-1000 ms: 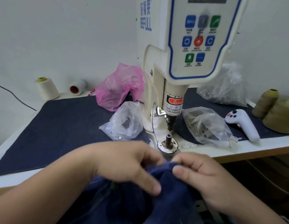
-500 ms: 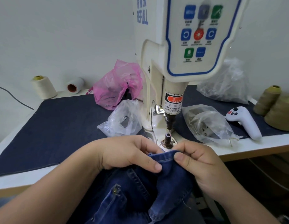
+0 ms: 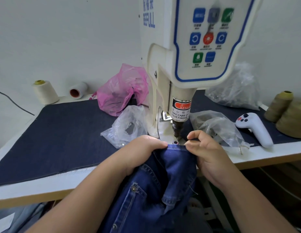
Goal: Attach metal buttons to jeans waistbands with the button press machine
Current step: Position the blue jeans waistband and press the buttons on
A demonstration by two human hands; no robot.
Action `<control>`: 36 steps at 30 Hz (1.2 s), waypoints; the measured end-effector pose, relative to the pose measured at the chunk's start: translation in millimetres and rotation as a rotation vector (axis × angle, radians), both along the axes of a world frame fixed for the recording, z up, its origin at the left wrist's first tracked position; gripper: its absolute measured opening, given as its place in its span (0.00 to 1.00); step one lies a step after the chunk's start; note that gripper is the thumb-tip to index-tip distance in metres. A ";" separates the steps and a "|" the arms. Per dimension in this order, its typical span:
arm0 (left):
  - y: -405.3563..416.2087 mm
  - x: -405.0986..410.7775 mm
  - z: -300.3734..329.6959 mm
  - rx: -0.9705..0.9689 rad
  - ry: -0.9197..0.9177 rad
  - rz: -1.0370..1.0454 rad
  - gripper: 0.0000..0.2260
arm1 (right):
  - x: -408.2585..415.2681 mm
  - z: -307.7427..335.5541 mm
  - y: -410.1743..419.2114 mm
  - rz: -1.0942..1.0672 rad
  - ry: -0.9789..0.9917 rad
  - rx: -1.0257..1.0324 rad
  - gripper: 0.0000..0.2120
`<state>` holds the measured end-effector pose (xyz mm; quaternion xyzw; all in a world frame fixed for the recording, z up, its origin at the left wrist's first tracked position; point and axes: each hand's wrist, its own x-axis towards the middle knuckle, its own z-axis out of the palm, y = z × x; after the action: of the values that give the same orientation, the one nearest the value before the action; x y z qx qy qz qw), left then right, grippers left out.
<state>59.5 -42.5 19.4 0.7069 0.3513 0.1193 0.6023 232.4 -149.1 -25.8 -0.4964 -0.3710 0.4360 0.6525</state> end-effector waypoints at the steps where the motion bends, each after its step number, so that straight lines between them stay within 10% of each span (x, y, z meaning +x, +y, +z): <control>1: 1.6 2.2 -1.7 -0.003 -0.014 0.031 0.21 | 1.5 -1.2 1.6 -0.007 0.021 0.009 0.10; 36: 5.3 17.3 -23.0 -0.142 -0.157 0.107 0.11 | 17.1 -17.3 18.6 0.098 0.409 0.075 0.10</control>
<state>76.9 -37.2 -3.6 0.6310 0.3478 0.1810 0.6694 249.5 -130.5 -43.1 -0.3543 -0.2705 0.5446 0.7105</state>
